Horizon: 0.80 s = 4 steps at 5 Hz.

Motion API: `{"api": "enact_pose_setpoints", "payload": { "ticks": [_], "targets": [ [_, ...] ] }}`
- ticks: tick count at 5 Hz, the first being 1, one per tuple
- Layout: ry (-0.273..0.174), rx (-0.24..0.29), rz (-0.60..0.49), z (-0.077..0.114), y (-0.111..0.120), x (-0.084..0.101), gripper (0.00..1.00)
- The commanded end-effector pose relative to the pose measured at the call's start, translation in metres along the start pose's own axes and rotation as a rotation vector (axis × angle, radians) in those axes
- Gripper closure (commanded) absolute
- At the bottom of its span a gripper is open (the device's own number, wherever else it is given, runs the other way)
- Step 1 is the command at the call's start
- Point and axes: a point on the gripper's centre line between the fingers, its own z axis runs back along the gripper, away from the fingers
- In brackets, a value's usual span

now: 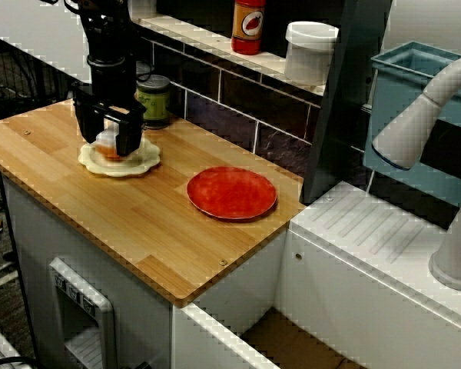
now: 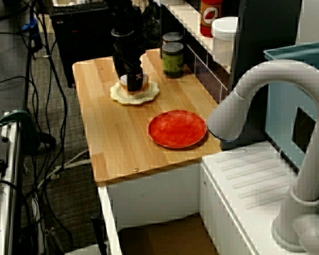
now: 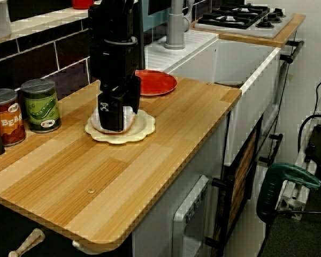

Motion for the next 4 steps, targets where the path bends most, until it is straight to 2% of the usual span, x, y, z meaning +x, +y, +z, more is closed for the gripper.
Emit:
{"api": "enact_pose_setpoints", "payload": {
  "ticks": [1,3,4],
  "targets": [
    [-0.083,-0.014,-0.035,0.02,0.002,0.003,1.0],
    [-0.042,-0.117,-0.091,0.043,0.012,0.011,1.0],
    [-0.084,-0.206,-0.2,0.054,0.016,0.018,1.0]
  ]
}}
